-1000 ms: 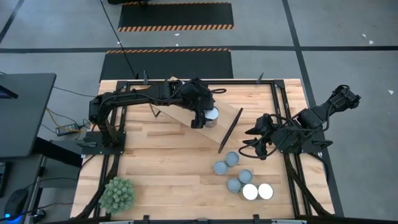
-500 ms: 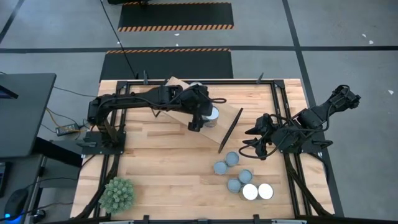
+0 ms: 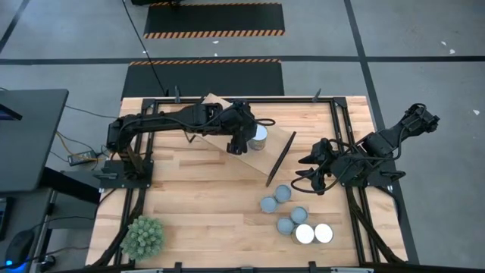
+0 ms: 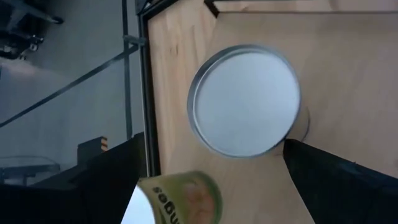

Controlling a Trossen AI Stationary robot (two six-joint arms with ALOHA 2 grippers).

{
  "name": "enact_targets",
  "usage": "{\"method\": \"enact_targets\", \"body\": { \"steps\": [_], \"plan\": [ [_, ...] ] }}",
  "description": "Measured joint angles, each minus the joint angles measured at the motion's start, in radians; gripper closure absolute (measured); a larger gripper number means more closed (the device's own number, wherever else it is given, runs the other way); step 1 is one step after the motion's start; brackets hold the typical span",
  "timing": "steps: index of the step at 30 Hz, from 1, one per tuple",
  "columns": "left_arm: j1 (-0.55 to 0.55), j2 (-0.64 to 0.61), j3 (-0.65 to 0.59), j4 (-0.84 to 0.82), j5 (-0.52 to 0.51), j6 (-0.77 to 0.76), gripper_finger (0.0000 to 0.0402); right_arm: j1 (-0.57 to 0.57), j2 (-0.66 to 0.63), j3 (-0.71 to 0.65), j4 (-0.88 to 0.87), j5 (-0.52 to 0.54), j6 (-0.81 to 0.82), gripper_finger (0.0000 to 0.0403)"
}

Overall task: Pick and place cans onto a shelf
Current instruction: Put the canned peaches on the shelf

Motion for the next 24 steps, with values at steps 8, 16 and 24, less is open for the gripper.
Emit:
{"method": "enact_targets", "body": {
  "steps": [8, 16, 24],
  "plan": [
    [0.023, 0.002, 0.000, -0.016, -0.092, 0.001, 0.0010, 0.000, 0.000, 0.000, 0.000, 0.000, -0.003, 0.0186],
    [0.009, -0.026, 0.000, -0.068, 0.034, -0.023, 0.0010, 0.000, 0.000, 0.000, 0.000, 0.001, -0.003, 0.0186],
    [-0.014, -0.018, -0.002, 0.049, 0.163, -0.196, 0.0010, 0.000, 0.000, 0.000, -0.001, 0.004, -0.007, 0.0186]
  ]
}}
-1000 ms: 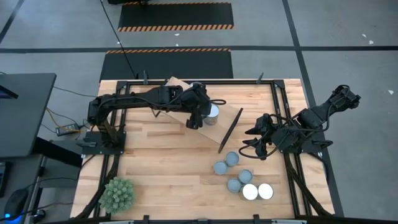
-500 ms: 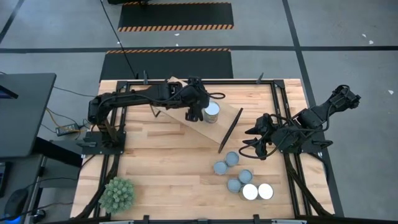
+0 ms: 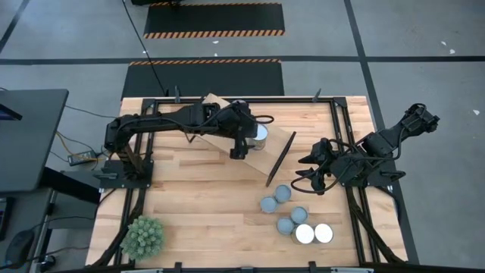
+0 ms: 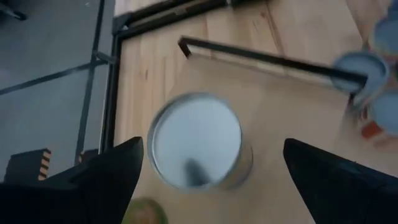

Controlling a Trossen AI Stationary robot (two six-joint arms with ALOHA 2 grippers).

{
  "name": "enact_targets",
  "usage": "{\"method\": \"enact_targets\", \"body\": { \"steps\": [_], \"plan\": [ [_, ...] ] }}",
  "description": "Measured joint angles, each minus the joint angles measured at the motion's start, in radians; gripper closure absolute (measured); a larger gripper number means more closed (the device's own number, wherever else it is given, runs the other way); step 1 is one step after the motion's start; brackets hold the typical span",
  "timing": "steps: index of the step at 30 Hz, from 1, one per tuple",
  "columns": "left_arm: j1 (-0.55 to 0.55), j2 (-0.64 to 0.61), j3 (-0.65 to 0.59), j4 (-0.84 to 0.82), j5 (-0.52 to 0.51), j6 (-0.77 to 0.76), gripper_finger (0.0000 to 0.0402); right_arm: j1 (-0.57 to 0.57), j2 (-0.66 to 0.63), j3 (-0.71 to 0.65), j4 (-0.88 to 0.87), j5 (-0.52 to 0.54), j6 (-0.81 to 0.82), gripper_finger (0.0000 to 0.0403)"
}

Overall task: Pick and place cans onto a shelf
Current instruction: Put the canned peaches on the shelf

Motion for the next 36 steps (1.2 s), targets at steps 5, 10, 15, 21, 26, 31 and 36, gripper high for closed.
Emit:
{"method": "enact_targets", "body": {
  "steps": [5, 10, 15, 21, 26, 31, 36],
  "plan": [
    [0.001, 0.031, -0.002, 0.009, -0.093, 0.038, 0.0010, 0.000, 0.000, 0.000, 0.001, 0.001, 0.003, 0.0186],
    [0.001, 0.050, -0.002, 0.011, -0.138, 0.147, 0.0010, 0.000, 0.000, 0.000, 0.001, 0.001, 0.004, 0.0186],
    [0.007, 0.063, -0.002, 0.015, -0.196, 0.230, 0.0010, 0.000, 0.000, 0.000, 0.003, 0.001, 0.007, 0.0186],
    [0.032, 0.071, -0.002, 0.051, -0.276, 0.242, 0.0010, 0.000, 0.000, 0.000, 0.008, 0.025, 0.008, 0.0186],
    [0.047, 0.071, -0.002, 0.084, -0.301, 0.247, 0.0010, 0.000, 0.000, 0.000, 0.008, 0.034, 0.007, 0.0186],
    [0.044, 0.070, -0.002, 0.082, -0.341, 0.234, 0.0010, -0.004, 0.000, 0.000, 0.008, 0.046, 0.003, 0.0186],
    [0.024, 0.049, -0.002, 0.066, -0.261, 0.215, 0.0013, -0.063, 0.001, 0.000, 0.007, 0.081, -0.049, 0.0186]
  ]
}}
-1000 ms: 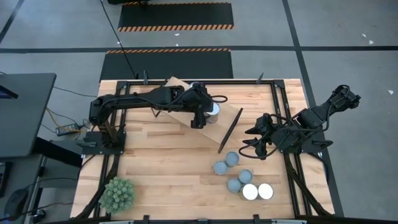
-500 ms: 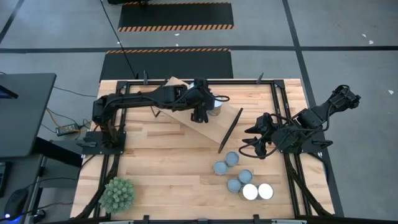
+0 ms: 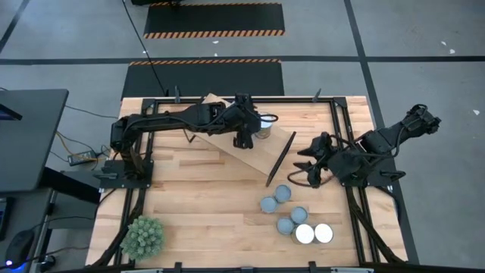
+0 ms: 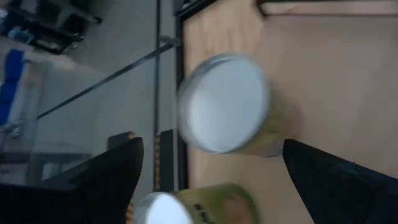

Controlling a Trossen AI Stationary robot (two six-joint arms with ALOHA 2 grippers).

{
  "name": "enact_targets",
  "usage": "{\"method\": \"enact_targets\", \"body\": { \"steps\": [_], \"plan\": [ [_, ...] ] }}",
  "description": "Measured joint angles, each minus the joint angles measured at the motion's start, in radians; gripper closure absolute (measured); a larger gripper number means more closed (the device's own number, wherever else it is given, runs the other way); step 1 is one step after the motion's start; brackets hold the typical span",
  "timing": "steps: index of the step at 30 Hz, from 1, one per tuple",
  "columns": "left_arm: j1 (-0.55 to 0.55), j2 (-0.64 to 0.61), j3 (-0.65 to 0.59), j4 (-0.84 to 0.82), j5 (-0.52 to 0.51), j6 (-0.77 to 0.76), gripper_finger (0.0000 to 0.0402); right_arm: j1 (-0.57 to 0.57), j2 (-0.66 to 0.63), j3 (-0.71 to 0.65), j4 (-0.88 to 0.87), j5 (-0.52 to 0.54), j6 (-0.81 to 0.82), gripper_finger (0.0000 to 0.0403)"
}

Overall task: Pick and place cans onto a shelf
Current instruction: Put the canned peaches on the shelf

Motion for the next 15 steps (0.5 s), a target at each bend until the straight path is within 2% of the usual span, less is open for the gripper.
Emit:
{"method": "enact_targets", "body": {
  "steps": [6, 11, 15],
  "plan": [
    [0.013, -0.042, 0.000, -0.026, 0.100, -0.178, 0.0035, -0.131, 0.019, 0.000, 0.045, 0.003, -0.194, 0.0186],
    [0.036, -0.061, 0.000, -0.071, 0.111, -0.236, 0.0064, -0.228, 0.058, 0.000, 0.124, 0.007, -0.370, 0.0185],
    [0.046, -0.092, 0.000, -0.097, 0.111, -0.257, 0.0084, -0.318, 0.091, 0.000, 0.156, -0.048, -0.445, 0.0185]
  ]
}}
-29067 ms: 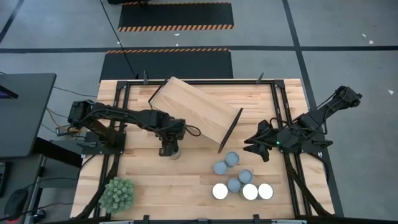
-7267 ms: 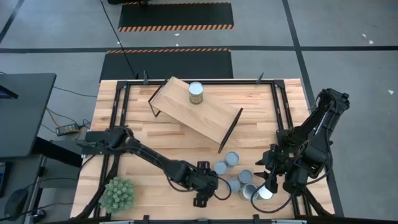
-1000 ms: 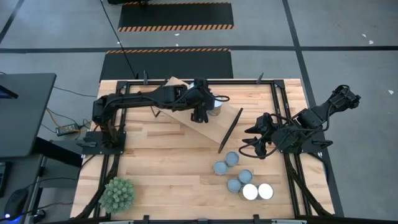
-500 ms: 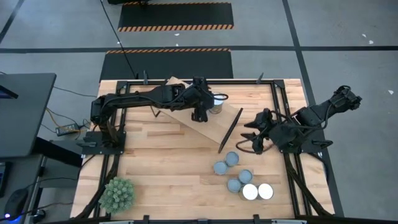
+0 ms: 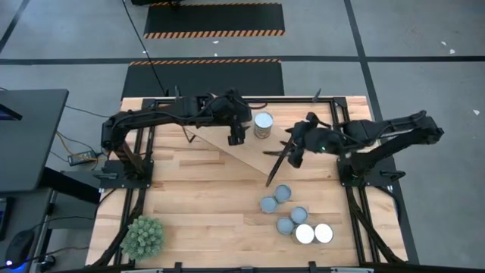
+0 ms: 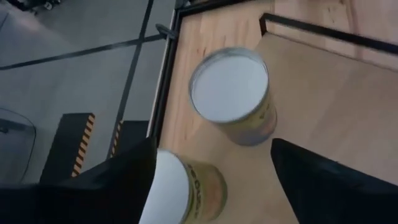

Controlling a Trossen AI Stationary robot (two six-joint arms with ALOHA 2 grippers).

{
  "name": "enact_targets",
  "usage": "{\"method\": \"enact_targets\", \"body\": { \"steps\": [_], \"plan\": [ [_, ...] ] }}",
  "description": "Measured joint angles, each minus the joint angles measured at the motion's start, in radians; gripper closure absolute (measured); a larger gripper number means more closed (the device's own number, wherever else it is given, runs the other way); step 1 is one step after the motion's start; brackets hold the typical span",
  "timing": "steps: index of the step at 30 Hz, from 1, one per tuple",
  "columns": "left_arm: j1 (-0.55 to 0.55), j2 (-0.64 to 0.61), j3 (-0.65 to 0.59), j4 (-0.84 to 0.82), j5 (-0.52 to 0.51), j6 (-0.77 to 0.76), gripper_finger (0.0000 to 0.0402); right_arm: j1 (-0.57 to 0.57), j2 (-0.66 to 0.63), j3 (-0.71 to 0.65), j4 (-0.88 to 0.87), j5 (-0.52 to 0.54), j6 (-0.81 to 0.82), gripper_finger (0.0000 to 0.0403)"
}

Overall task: Pick and place cans onto a shelf
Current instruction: Put the canned peaches on the shelf

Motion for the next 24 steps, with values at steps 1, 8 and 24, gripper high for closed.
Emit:
{"method": "enact_targets", "body": {
  "steps": [1, 8, 24],
  "plan": [
    [0.003, -0.004, 0.000, -0.005, 0.001, 0.000, 0.0088, -0.021, 0.008, 0.000, 0.005, -0.013, -0.021, 0.0185],
    [0.024, -0.026, 0.000, -0.024, -0.034, -0.001, 0.0110, -0.143, 0.068, 0.000, 0.027, -0.052, -0.095, 0.0165],
    [0.071, -0.123, 0.000, -0.041, -0.088, 0.000, 0.0111, -0.256, 0.167, -0.013, 0.116, -0.099, -0.125, 0.0056]
  ]
}}
